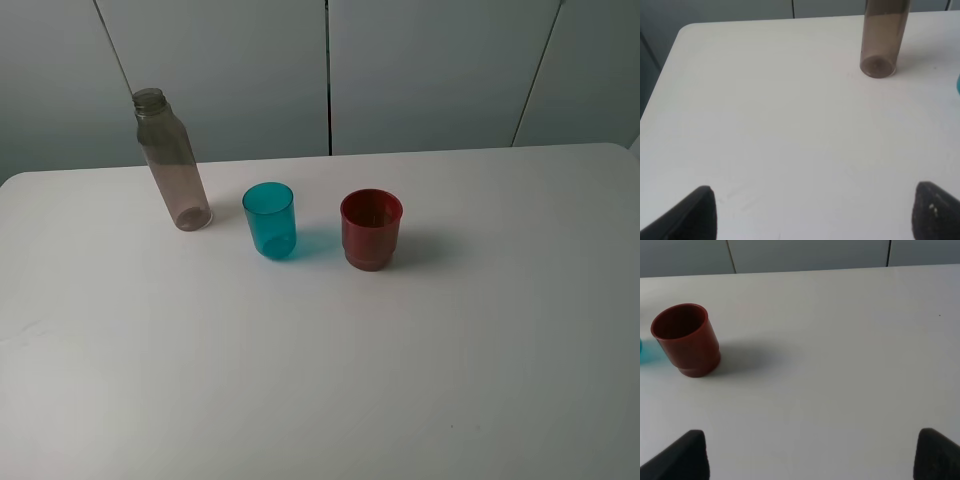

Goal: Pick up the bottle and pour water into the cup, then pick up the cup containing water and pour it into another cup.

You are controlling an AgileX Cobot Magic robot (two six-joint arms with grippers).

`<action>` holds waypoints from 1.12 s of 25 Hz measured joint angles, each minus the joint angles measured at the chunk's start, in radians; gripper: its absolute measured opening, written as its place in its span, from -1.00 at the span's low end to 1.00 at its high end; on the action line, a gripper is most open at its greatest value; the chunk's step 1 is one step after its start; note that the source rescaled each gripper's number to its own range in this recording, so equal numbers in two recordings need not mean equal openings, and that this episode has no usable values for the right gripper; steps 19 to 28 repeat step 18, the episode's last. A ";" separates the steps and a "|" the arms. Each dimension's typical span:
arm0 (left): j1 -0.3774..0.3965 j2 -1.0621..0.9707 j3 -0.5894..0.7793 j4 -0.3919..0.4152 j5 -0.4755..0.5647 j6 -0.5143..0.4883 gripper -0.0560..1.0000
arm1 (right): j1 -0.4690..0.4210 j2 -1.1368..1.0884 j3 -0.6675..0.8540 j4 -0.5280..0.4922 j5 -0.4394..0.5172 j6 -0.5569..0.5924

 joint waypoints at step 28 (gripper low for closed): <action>0.000 0.000 0.000 -0.019 0.000 0.008 0.99 | 0.000 0.000 0.000 0.000 0.000 0.000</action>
